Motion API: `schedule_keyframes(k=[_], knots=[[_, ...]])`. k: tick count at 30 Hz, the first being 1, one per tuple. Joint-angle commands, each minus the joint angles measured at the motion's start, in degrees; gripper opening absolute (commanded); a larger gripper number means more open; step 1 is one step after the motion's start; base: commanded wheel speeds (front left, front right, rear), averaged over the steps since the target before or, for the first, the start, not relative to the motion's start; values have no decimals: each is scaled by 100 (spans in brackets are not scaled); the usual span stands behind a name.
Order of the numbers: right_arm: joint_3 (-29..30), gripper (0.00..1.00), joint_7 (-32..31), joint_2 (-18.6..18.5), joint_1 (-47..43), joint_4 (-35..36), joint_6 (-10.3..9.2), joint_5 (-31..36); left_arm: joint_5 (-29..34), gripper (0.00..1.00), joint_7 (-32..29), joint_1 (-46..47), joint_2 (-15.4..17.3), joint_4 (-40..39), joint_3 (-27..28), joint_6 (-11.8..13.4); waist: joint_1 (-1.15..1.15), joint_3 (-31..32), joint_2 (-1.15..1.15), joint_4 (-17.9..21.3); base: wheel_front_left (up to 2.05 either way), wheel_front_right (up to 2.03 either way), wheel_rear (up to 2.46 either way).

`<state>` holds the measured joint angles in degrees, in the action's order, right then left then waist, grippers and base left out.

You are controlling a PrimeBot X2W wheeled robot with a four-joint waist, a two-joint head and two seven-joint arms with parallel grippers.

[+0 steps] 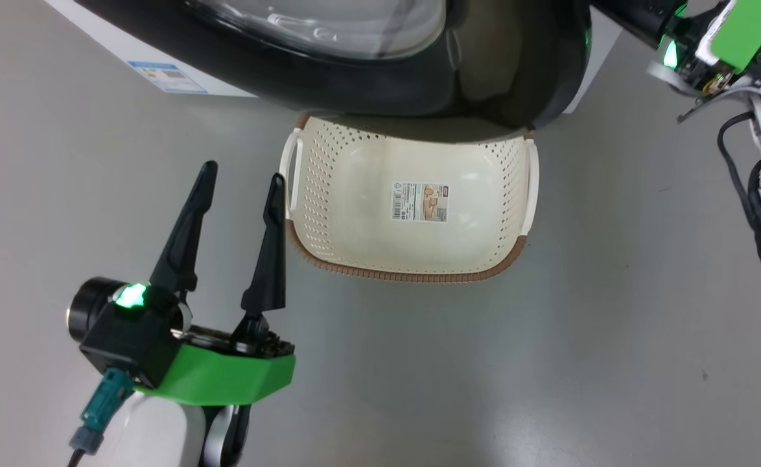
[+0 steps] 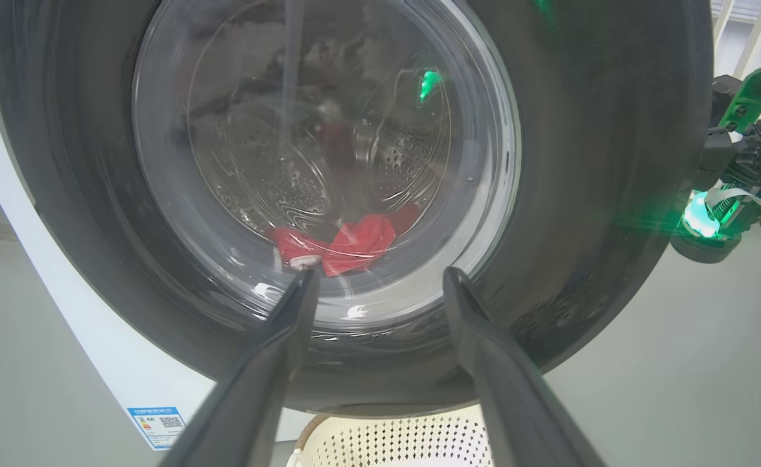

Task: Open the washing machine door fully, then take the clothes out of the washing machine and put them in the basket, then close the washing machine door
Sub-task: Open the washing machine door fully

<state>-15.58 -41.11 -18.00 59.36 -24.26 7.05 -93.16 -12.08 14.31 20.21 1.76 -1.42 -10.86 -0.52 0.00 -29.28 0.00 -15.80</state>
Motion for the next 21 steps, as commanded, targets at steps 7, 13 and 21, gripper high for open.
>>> schedule_keyframes(k=[7, 13, 21], knots=[[10, 0, 29, 190, -237, 129, 44, 125, 47, 100, 69, -91, 111, -70, 247, -12, 0, 137, 0, 40, 0, 0, 0], [156, 100, 653, 218, -294, 103, 44, 445, 31, 100, 69, -109, 111, -49, 306, 3, 0, 172, 0, 187, 0, 0, 0], [-52, 100, 1793, -7, -829, 607, 44, 1114, 18, 100, 69, -126, 111, 71, 403, -12, 0, 326, 0, 458, 0, 0, 0]])
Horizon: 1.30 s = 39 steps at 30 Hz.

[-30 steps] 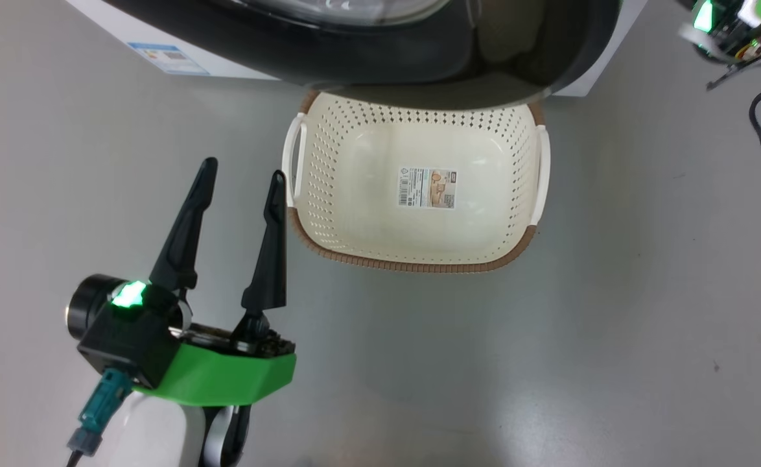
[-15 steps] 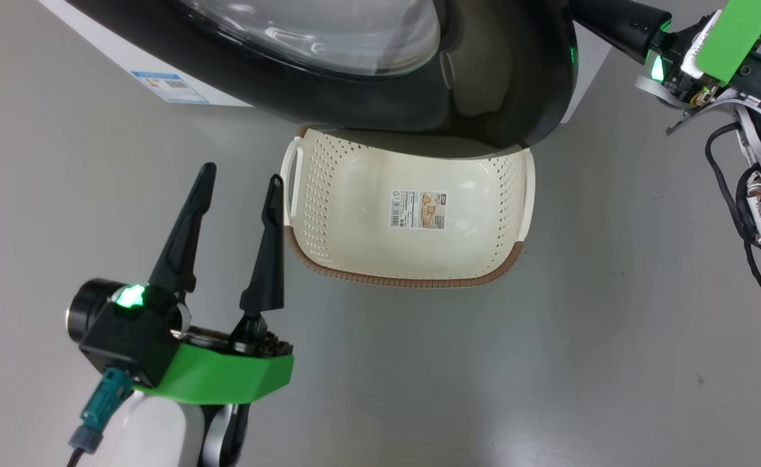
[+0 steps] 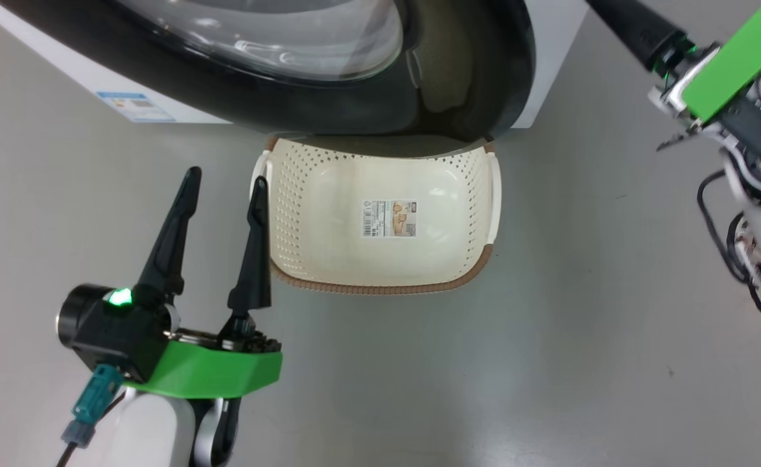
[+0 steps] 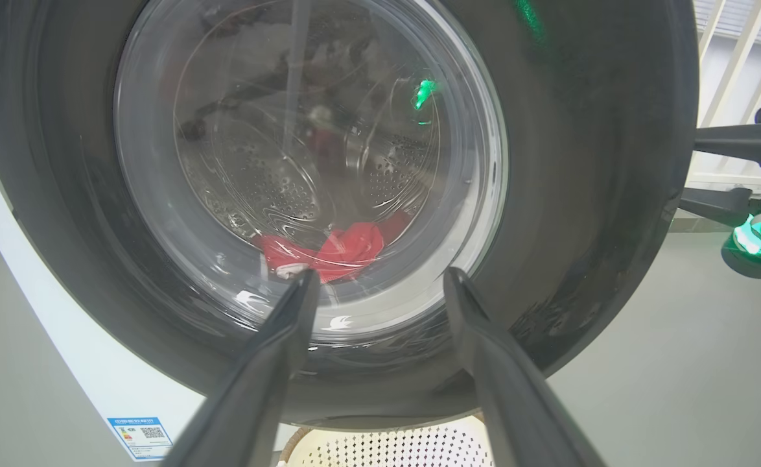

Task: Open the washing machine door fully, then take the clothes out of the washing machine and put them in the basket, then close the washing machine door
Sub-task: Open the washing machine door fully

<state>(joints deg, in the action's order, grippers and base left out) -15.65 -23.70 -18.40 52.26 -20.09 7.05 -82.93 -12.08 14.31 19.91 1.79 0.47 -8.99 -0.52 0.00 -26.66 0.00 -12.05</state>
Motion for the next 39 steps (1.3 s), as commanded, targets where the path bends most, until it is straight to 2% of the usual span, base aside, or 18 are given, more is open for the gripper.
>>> schedule_keyframes(k=[1, 7, 15, 16, 19, 22, 24, 32, 39], knots=[[-109, 100, 223, -14, -205, 260, 44, 179, 22, 100, 69, -100, 109, -99, 240, -22, 0, 85, 0, 121, 0, 0, 0], [-594, 100, 1394, -392, -650, 586, 44, 675, 62, 100, 69, -155, 109, 25, 385, -83, 0, 244, 0, 338, 0, 0, 0], [-1529, 100, 3089, -954, -1057, 495, 44, 1379, 130, 100, 69, -340, 109, 215, 600, -167, 0, 595, 0, 589, 0, 0, 0], [-1529, 100, 3089, -954, -1057, 495, 44, 1379, 130, 100, 69, -340, 109, 215, 600, -167, 0, 595, 0, 589, 0, 0, 0], [-1852, 100, 3647, -1083, -1124, 258, 44, 1781, 156, 100, 69, -414, 109, 273, 683, -193, 0, 726, 0, 677, 0, 0, 0], [-1930, 100, 3838, -1052, -1239, 32, 44, 2130, 169, 100, 69, -478, 109, 319, 745, -212, 0, 851, 0, 748, 0, 0, 0], [-1739, 100, 3863, -956, -1341, -33, 44, 2416, 177, 100, 69, -517, 109, 339, 793, -222, 0, 926, 0, 795, 0, 0, 0], [-205, 100, 3869, -324, -2263, 396, 44, 4007, 191, 100, 69, -632, 109, 387, 944, -245, 0, 1161, 0, 884, 0, 0, 0], [627, 100, 3869, 239, -2895, 879, 44, 5023, 197, 100, 69, -716, 109, 383, 1093, -242, 0, 1261, 0, 983, 0, 0, 0]])
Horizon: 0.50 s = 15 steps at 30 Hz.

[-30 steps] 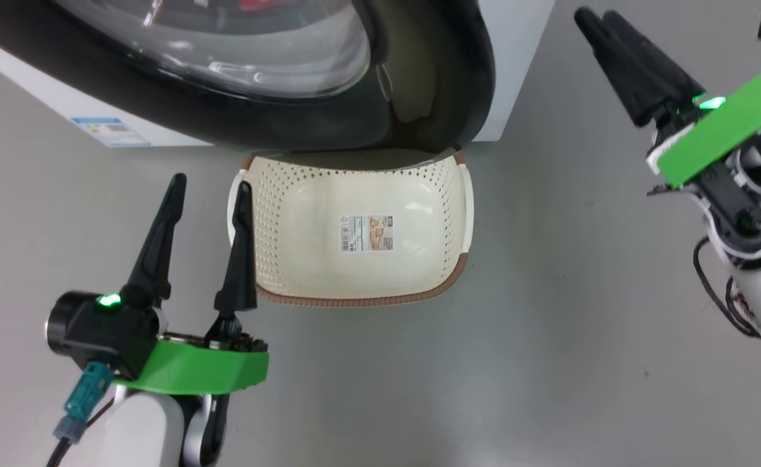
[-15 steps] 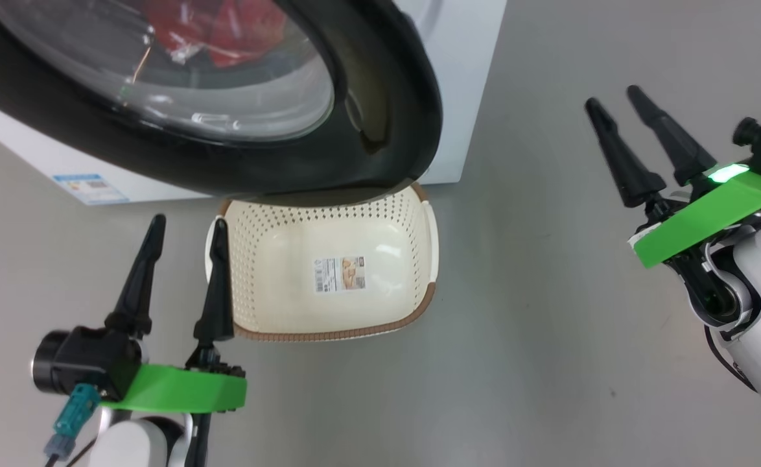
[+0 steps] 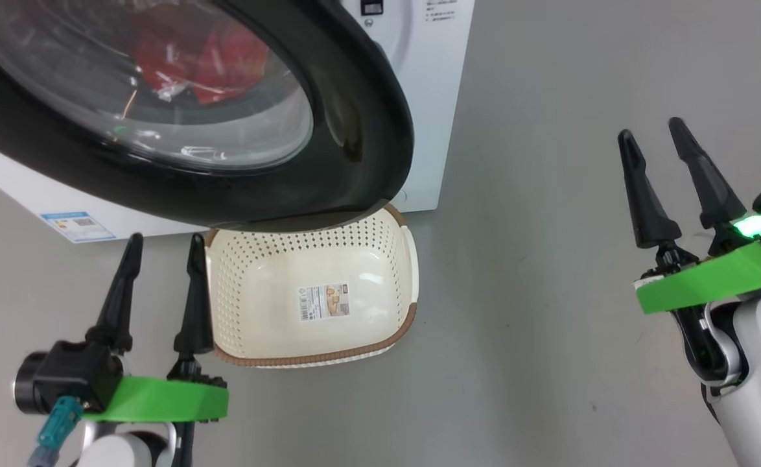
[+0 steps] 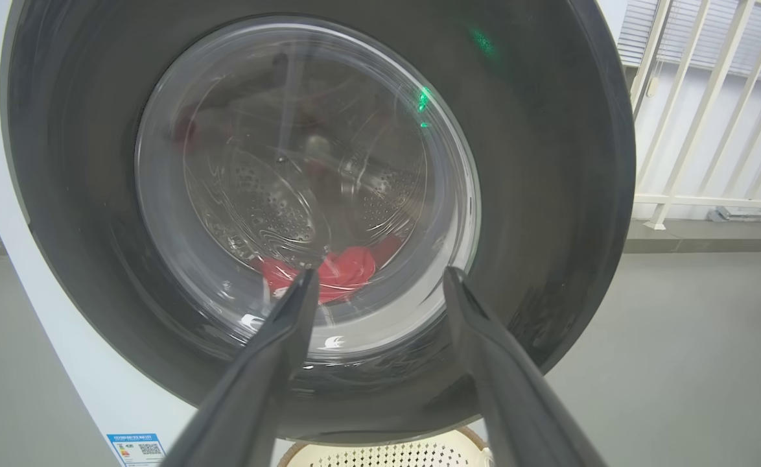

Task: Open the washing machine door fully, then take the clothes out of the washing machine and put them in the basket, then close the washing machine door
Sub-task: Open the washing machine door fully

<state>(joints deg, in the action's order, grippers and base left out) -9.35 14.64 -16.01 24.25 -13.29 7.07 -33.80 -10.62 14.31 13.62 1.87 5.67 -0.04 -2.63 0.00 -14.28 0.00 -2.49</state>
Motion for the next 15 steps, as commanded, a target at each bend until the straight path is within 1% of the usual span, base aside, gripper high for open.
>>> schedule_keyframes(k=[1, 3, 7, 15], knots=[[77, 100, 35, 65, -165, 274, 42, 224, 52, 100, 69, -93, 100, -141, 210, -30, 0, 29, 0, 39, 0, 0, 0], [210, 100, 35, 168, -295, 422, 42, 455, 54, 100, 69, -103, 100, -149, 228, -30, 0, 37, 0, 58, 0, 0, 0], [357, 100, 35, 335, -555, 651, 42, 709, 63, 100, 69, -124, 100, -155, 254, -34, 0, 59, 0, 83, 0, 0, 0], [455, 100, 36, 456, -933, 927, 42, 912, 69, 100, 69, -139, 100, -153, 259, -40, 0, 85, 0, 87, 0, 0, 0]])
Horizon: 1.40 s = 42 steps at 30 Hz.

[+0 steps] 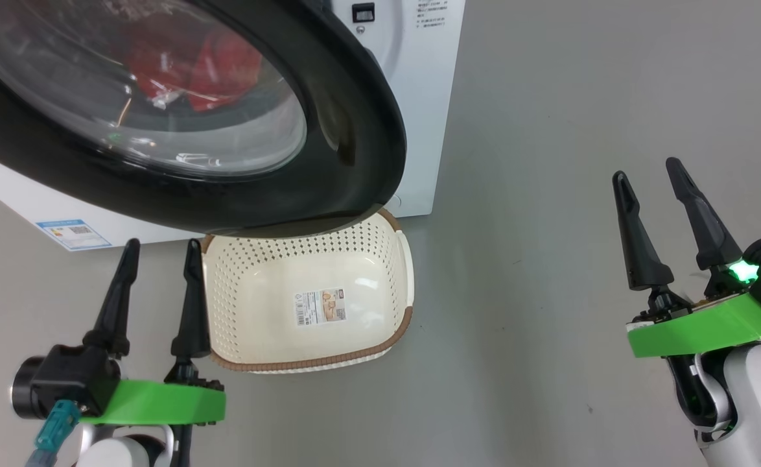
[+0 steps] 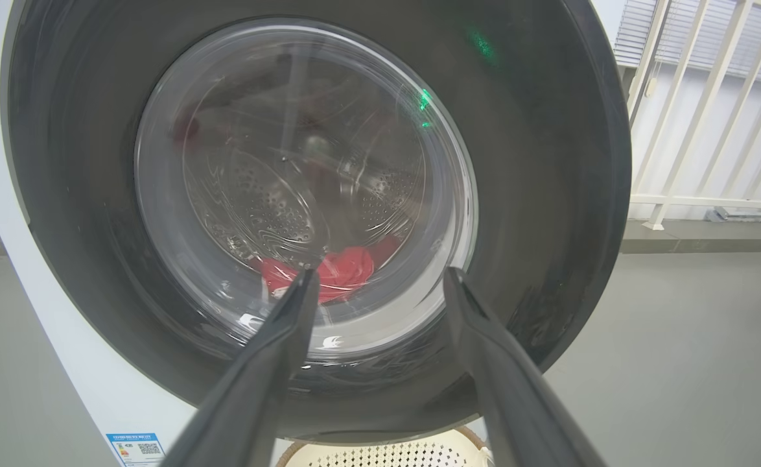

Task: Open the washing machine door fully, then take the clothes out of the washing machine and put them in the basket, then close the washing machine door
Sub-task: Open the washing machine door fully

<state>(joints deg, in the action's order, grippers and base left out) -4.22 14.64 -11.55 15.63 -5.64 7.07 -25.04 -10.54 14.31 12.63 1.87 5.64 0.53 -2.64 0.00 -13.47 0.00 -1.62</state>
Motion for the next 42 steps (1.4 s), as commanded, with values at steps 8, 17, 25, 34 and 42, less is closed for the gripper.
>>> schedule_keyframes(k=[8, 17, 25, 34, 42], knots=[[-41, 100, 36, 40, -164, 174, 42, 80, 77, 100, 69, -35, 100, -143, 208, -58, 0, 5, 0, -13, 0, 0, 0], [-86, 100, 36, 8, -199, 141, 42, 85, 75, 100, 69, -77, 100, -152, 198, -61, 0, 33, 0, -31, 0, 0, 0], [-130, 100, 36, -6, -219, 93, 42, 34, 92, 100, 69, -113, 100, -167, 202, -90, 0, 48, 0, -38, 0, 0, 0], [-179, 100, 36, -39, -184, 77, 42, 19, 104, 100, 69, -89, 100, -176, 188, -78, 0, 23, 0, -42, 0, 0, 0], [-495, 0, 36, -157, -39, -14, 42, -374, 109, 100, 69, -63, 100, -230, 157, -61, 0, -45, 0, -95, 0, 0, 0]])
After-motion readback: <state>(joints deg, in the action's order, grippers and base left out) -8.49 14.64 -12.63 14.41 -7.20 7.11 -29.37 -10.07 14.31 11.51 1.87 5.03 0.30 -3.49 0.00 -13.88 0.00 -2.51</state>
